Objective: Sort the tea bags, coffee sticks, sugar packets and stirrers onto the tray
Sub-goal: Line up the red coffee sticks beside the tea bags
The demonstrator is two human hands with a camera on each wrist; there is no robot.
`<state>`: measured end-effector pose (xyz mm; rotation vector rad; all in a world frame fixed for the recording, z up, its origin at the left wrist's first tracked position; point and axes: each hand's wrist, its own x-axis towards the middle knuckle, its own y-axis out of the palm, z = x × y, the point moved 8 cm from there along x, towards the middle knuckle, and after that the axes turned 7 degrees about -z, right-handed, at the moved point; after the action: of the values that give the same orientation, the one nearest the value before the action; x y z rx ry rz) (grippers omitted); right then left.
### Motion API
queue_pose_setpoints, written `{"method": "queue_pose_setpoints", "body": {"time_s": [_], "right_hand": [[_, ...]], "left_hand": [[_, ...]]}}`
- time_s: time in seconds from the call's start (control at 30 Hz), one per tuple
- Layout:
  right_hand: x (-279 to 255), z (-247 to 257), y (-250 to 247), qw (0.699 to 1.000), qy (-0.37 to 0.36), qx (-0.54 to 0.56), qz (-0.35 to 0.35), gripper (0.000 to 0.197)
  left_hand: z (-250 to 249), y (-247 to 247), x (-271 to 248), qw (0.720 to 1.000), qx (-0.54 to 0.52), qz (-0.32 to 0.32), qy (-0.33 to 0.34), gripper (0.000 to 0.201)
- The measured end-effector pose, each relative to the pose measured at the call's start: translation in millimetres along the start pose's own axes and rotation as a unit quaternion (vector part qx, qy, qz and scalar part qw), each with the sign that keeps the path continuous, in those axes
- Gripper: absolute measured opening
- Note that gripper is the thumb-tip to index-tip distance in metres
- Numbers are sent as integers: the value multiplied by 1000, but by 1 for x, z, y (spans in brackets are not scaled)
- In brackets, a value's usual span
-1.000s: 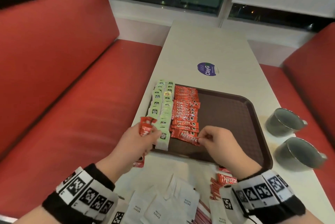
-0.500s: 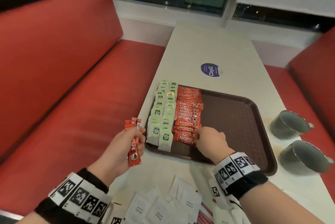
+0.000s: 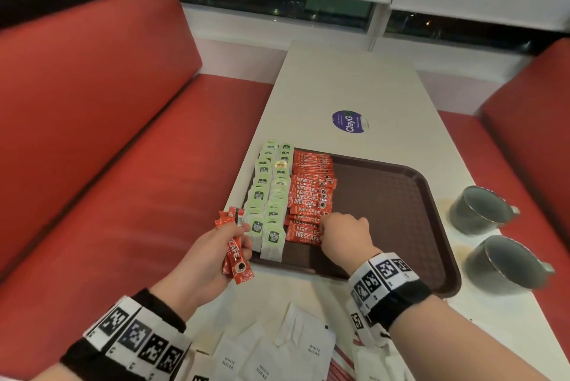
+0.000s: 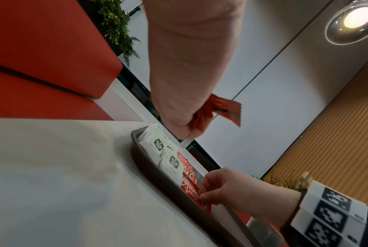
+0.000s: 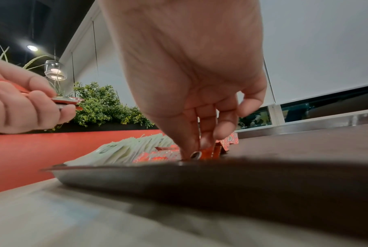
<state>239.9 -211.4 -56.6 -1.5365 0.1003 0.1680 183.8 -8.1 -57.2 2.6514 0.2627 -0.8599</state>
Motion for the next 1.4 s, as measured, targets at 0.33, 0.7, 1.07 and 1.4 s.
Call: {"method": "queue_pose_setpoints", "body": {"time_s": [0.33, 0.7, 1.07, 1.4], "right_hand": [[-19, 10, -33, 986, -32, 137, -84, 17], [-65, 33, -42, 863, -32, 503, -26, 29], [-80, 16, -47, 827, -50, 560, 14, 19], [-57, -31, -36, 910, 70, 398, -93, 16]], "left_hand": [[-13, 48, -5, 999, -1, 20, 26, 12], [-2, 78, -25, 987, 87, 63, 116, 30], [-18, 67, -43, 970, 109, 120, 183, 7], [-30, 35, -23, 991, 33, 56, 120, 20]]}}
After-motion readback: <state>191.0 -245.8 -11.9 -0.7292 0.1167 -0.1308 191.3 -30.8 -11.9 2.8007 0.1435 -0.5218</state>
